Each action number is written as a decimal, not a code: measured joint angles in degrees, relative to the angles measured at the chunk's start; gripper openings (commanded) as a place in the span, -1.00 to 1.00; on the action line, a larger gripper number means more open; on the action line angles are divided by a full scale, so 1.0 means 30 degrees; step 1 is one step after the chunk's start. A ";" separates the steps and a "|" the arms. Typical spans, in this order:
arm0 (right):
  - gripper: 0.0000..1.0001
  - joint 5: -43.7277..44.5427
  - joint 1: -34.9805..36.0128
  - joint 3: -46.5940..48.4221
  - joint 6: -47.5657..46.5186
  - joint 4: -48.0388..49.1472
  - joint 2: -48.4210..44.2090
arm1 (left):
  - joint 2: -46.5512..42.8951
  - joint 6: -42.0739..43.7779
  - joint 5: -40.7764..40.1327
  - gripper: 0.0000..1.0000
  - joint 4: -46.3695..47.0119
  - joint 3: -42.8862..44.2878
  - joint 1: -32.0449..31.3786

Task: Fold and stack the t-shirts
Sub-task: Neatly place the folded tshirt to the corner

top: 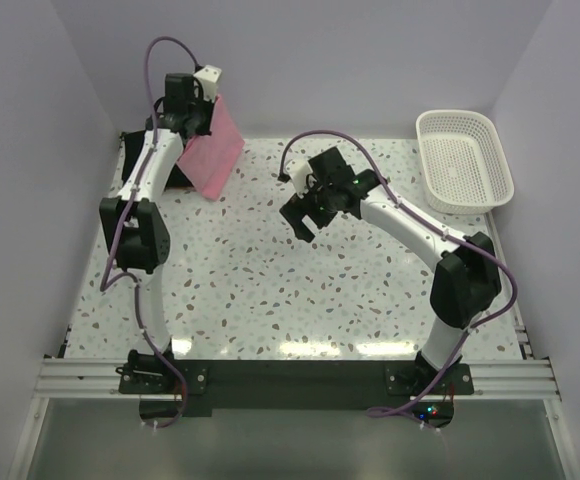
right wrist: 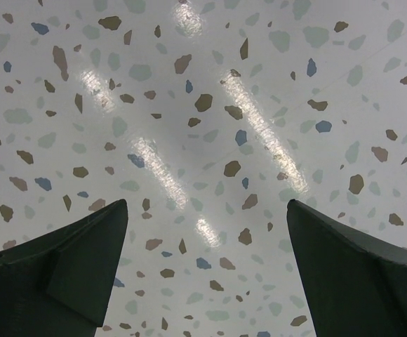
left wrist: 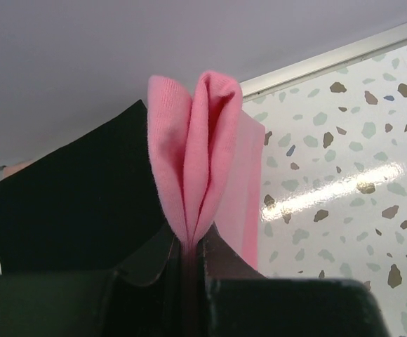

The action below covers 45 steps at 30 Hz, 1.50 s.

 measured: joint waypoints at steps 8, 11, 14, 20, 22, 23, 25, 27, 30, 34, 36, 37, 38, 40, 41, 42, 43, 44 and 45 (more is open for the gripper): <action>0.97 -0.0007 0.0000 0.0000 -0.0007 -0.0015 0.0058 | -0.0911 -0.0372 0.0415 -1.00 -0.0029 0.0000 0.0000; 0.97 -0.0007 0.0000 0.0000 -0.0007 -0.0015 0.0058 | -0.1188 -0.0517 0.0481 -1.00 -0.0029 0.0007 0.0000; 0.97 -0.0007 0.0000 0.0000 -0.0007 -0.0007 0.0058 | -0.1370 -0.0641 0.0510 -1.00 -0.0029 0.0000 0.0000; 0.97 -0.0007 0.0000 0.0000 0.0000 -0.0007 0.0058 | -0.1530 -0.0605 0.0539 -1.00 -0.0036 0.0000 0.0000; 0.97 -0.0007 0.0000 0.0000 0.0000 -0.0007 0.0058 | -0.1559 -0.0510 0.0525 -1.00 -0.0036 0.0000 0.0000; 0.97 -0.0007 0.0000 0.0000 0.0000 -0.0007 0.0058 | -0.1574 -0.0466 0.0517 -1.00 -0.0036 0.0000 0.0000; 0.97 -0.0007 0.0000 0.0000 0.0000 -0.0007 0.0073 | -0.1581 -0.0372 0.0474 -1.00 -0.0029 0.0000 0.0022; 0.97 -0.0007 0.0000 0.0000 0.0000 -0.0015 0.0102 | -0.1596 -0.0248 0.0437 -1.00 -0.0015 0.0000 0.0080; 0.97 0.0000 0.0000 0.0000 -0.0007 -0.0007 0.0233 | -0.1596 -0.0102 0.0364 -1.00 0.0073 0.0000 0.0233; 0.97 0.0029 0.0000 0.0000 -0.0015 -0.0036 0.0372 | -0.1596 0.0036 0.0321 -1.00 0.0240 0.0000 0.0656; 0.97 0.0102 0.0000 0.0000 -0.0022 -0.0036 0.0401 | -0.1581 0.0051 0.0321 -1.00 0.0321 0.0000 0.0911; 0.97 0.0182 0.0000 0.0007 -0.0029 -0.0036 0.0444 | -0.1574 0.0066 0.0321 -1.00 0.0401 0.0000 0.1049; 0.97 0.0270 0.0000 0.0022 -0.0036 -0.0051 0.0495 | -0.1537 0.0087 0.0313 -1.00 0.0510 0.0000 0.1188; 0.97 0.0364 0.0000 0.0102 -0.0066 -0.0109 0.0663 | -0.1406 0.0182 0.0255 -1.00 0.0794 0.0000 0.1472; 0.97 0.0386 0.0000 0.0146 -0.0109 -0.0117 0.0729 | -0.1275 0.0240 0.0211 -1.00 0.0991 0.0000 0.1588; 0.97 0.0430 0.0000 0.0197 -0.0160 -0.0146 0.0801 | -0.1100 0.0350 0.0168 -1.00 0.1239 0.0000 0.1763; 0.97 0.0444 0.0000 0.0262 -0.0197 -0.0160 0.0867 | -0.0925 0.0415 0.0153 -1.00 0.1399 0.0000 0.1880; 0.97 0.0474 0.0000 0.0321 -0.0233 -0.0197 0.0918 | -0.0663 0.0539 0.0131 -1.00 0.1574 0.0000 0.2047; 0.97 0.0495 0.0000 0.0393 -0.0262 -0.0240 0.0962 | -0.0372 0.0627 0.0087 -1.00 0.1705 0.0007 0.2244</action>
